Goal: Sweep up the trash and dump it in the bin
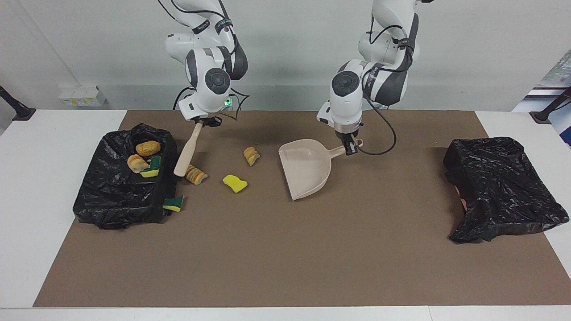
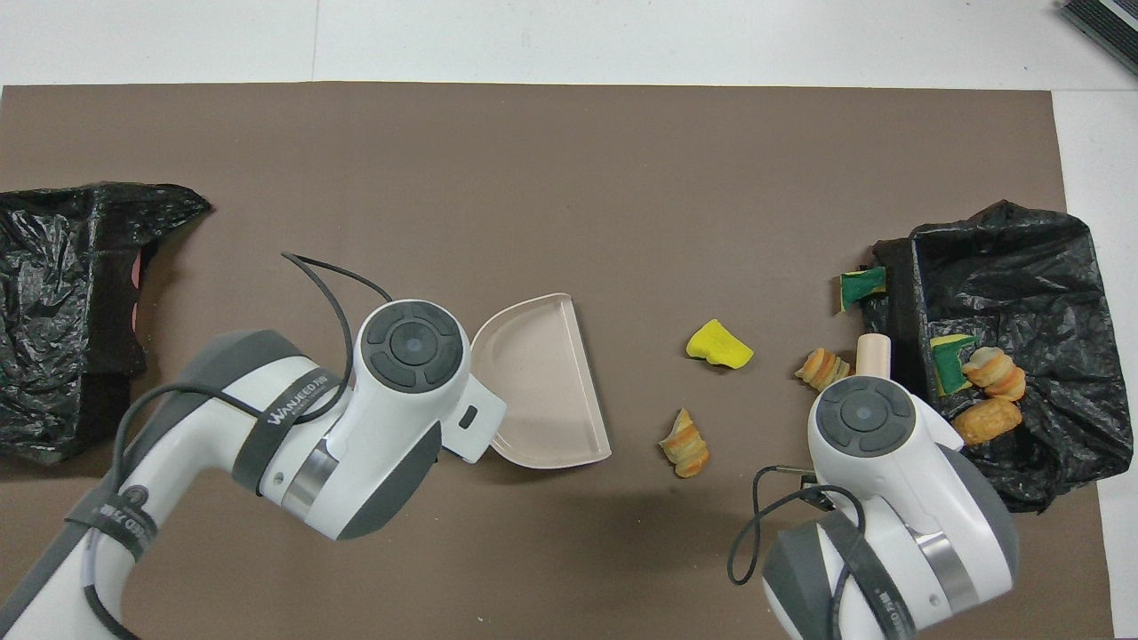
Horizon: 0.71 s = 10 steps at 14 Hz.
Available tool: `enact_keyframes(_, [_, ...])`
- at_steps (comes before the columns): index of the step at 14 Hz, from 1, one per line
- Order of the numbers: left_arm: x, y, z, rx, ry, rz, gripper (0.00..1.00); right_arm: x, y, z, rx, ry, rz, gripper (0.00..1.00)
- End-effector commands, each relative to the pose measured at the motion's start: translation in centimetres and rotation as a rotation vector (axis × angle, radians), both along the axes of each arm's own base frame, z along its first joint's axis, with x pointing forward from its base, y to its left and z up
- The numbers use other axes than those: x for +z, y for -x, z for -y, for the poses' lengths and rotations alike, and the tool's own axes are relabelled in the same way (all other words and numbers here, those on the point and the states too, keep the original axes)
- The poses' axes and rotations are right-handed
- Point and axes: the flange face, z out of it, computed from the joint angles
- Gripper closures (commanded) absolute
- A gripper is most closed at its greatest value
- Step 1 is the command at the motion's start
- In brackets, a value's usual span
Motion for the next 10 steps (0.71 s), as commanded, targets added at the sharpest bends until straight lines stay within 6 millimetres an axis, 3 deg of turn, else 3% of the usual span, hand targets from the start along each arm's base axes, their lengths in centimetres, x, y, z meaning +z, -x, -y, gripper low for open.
enact_keyframes(1, [0.3, 1.0, -0.9, 0.006, -0.009, 0.037, 1.00, 0.2, 0.9, -0.2, 0.044, -0.089, -0.034, 1.00])
enact_keyframes(4, [0.2, 1.2, -1.0, 0.008, -0.011, 0.035, 1.00, 0.1, 1.3, -1.6, 0.072, -0.209, -0.075, 1.00])
enact_keyframes(10, [0.2, 1.1, -1.0, 0.008, -0.007, 0.040, 1.00, 1.0, 1.1, -8.2, 0.062, -0.441, -0.075, 1.00])
